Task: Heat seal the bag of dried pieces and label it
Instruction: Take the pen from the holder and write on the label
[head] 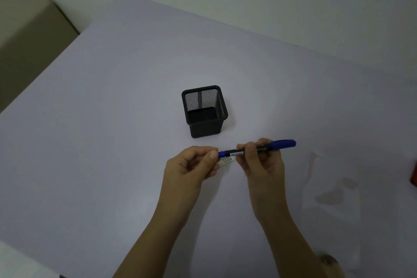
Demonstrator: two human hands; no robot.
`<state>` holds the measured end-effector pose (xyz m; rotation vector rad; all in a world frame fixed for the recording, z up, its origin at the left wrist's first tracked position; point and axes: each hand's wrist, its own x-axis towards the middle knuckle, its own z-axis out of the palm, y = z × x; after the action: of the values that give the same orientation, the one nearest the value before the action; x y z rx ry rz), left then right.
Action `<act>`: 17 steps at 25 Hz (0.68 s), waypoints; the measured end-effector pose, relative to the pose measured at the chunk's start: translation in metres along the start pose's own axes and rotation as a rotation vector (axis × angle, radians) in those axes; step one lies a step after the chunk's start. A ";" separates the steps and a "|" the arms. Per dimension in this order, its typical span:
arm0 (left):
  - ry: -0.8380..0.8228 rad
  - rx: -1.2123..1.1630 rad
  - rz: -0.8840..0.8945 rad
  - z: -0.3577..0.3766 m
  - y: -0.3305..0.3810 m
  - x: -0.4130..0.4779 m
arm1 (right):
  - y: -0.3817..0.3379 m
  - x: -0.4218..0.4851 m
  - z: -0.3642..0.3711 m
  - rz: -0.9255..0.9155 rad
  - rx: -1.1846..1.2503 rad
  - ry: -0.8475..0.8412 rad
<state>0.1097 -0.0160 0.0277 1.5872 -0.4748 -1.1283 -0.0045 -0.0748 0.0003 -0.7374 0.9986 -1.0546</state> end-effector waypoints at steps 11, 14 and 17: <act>0.123 -0.093 0.131 -0.004 0.024 0.005 | -0.044 0.012 0.023 -0.235 -0.202 -0.057; 0.229 0.135 0.332 -0.009 0.036 0.024 | -0.069 0.033 0.034 -0.472 -0.316 0.001; 0.386 0.580 0.450 -0.017 0.036 0.055 | -0.066 0.066 0.052 -0.693 -0.725 -0.069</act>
<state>0.1589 -0.0620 0.0368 2.0004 -0.8947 -0.3348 0.0310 -0.1574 0.0582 -1.7929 1.0959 -1.2323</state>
